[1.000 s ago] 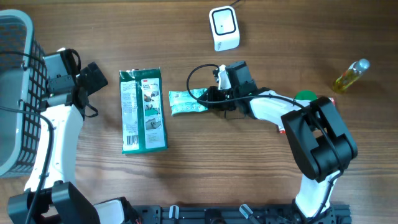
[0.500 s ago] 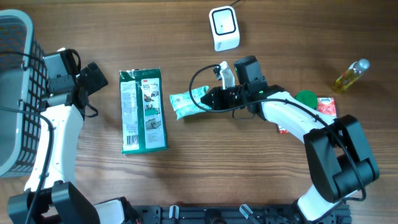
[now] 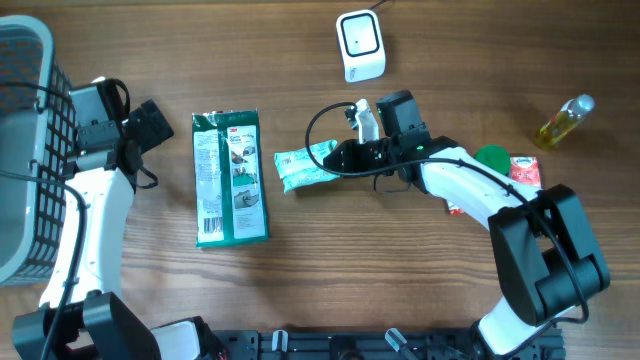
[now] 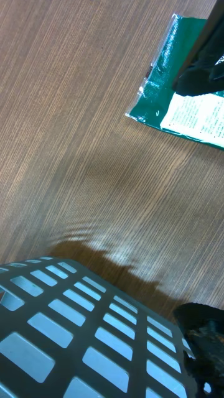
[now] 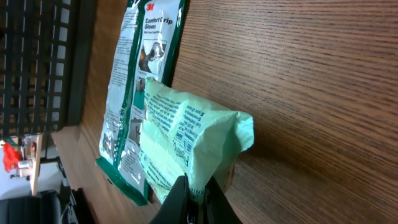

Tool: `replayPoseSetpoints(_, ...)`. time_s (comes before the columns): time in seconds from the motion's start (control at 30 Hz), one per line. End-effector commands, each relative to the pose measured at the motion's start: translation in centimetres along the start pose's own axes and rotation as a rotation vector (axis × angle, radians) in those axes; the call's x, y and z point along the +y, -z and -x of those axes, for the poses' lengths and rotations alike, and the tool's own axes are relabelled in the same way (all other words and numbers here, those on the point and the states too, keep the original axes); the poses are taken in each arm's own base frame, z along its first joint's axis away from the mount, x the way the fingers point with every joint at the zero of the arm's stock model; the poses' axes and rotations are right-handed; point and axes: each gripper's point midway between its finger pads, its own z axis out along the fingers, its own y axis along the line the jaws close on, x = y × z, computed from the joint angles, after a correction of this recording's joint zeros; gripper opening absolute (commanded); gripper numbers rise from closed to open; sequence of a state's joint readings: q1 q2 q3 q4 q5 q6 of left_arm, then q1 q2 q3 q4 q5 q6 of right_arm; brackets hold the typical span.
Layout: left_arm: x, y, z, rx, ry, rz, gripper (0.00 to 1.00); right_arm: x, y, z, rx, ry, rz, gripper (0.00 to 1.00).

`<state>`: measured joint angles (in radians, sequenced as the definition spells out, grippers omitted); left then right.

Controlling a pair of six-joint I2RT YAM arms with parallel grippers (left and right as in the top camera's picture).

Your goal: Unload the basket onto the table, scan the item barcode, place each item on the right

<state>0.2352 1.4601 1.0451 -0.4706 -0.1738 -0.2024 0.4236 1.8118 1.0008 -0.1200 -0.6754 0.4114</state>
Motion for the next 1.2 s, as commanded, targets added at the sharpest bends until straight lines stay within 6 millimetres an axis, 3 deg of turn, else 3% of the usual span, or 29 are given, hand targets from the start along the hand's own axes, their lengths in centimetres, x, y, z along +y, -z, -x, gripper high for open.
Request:
replayPoseSetpoints(0.0, 0.0, 0.5, 0.8, -0.024, -0.004, -0.005, 1.00, 0.7, 0.5, 0.3, -0.013, 0.004, 0.012, 0.04)
replayPoseSetpoints(0.4, 0.0, 0.5, 0.8, -0.024, -0.004, -0.005, 1.00, 0.5, 0.5, 0.4, -0.018, 0.034, 0.005, 0.04)
replayPoseSetpoints(0.5, 0.0, 0.5, 0.8, -0.024, -0.004, -0.005, 1.00, 0.9, 1.1, 1.1, -0.033, 0.141, 0.016, 0.04)
replayPoseSetpoints(0.6, 0.0, 0.5, 0.8, -0.024, -0.004, -0.005, 1.00, 2.7, 3.8, 3.2, -0.091, 0.281, 0.011, 0.04)
replayPoseSetpoints(0.67, 0.0, 0.5, 0.8, -0.024, -0.004, -0.005, 1.00, 4.9, 7.1, 5.0, -0.142, 0.439, -0.033, 0.04)
replayPoseSetpoints(0.83, 0.0, 0.5, 0.8, -0.024, -0.004, -0.005, 1.00, 6.8, 17.0, 9.8, -0.166, 0.697, -0.470, 0.04)
replayPoseSetpoints(0.9, 0.0, 0.5, 0.8, -0.024, -0.004, -0.005, 1.00, 7.9, 21.4, 12.6, -0.206, 0.792, -0.648, 0.04)
replayPoseSetpoints(0.97, 0.0, 0.5, 0.8, -0.024, -0.004, -0.005, 1.00, 8.5, 23.1, 14.5, -0.244, 0.914, -0.738, 0.04)
replayPoseSetpoints(1.03, 0.0, 0.5, 0.8, -0.024, -0.004, -0.005, 1.00, 8.5, 23.2, 16.1, -0.252, 1.038, -0.795, 0.04)
replayPoseSetpoints(1.17, 0.0, 0.5, 0.8, -0.024, -0.004, -0.005, 1.00, 5.2, 22.1, 19.5, -0.259, 1.028, -0.960, 0.04)
